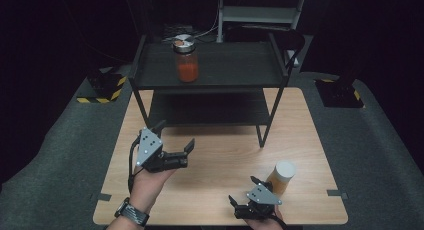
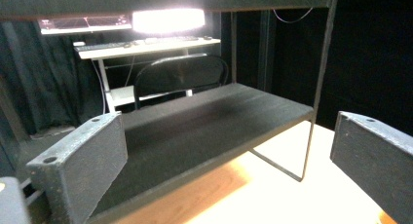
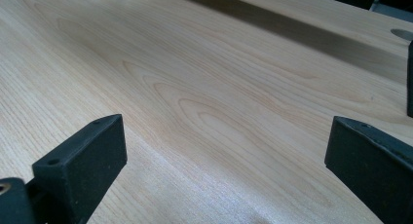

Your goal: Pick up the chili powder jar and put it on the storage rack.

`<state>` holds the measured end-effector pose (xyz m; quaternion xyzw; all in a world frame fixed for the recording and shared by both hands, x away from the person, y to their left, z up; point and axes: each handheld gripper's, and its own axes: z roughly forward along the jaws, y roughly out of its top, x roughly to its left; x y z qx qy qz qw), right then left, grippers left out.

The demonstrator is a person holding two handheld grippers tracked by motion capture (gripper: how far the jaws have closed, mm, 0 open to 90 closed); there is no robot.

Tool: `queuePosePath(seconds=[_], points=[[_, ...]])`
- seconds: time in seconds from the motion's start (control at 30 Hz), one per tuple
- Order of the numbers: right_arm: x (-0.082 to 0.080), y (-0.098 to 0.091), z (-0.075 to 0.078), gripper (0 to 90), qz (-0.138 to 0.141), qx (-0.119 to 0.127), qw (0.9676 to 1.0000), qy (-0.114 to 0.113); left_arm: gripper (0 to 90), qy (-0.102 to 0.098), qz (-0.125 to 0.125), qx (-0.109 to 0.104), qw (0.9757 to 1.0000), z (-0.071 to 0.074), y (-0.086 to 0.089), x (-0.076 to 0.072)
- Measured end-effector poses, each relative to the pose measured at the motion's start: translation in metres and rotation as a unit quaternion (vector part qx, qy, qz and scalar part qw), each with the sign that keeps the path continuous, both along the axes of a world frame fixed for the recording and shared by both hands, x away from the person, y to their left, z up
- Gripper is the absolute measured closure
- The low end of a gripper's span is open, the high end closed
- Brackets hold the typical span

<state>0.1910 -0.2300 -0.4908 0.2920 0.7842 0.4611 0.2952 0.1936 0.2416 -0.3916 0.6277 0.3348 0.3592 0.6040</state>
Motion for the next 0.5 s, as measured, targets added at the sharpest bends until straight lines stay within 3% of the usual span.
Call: queuePosePath(seconds=[0.5], points=[[0.0, 0.001, 0.0, 0.8, -0.001, -0.002, 1.0, 0.0, 0.4, 0.031, -0.014, 0.007, 0.9994, -0.044, 0.002, -0.013]])
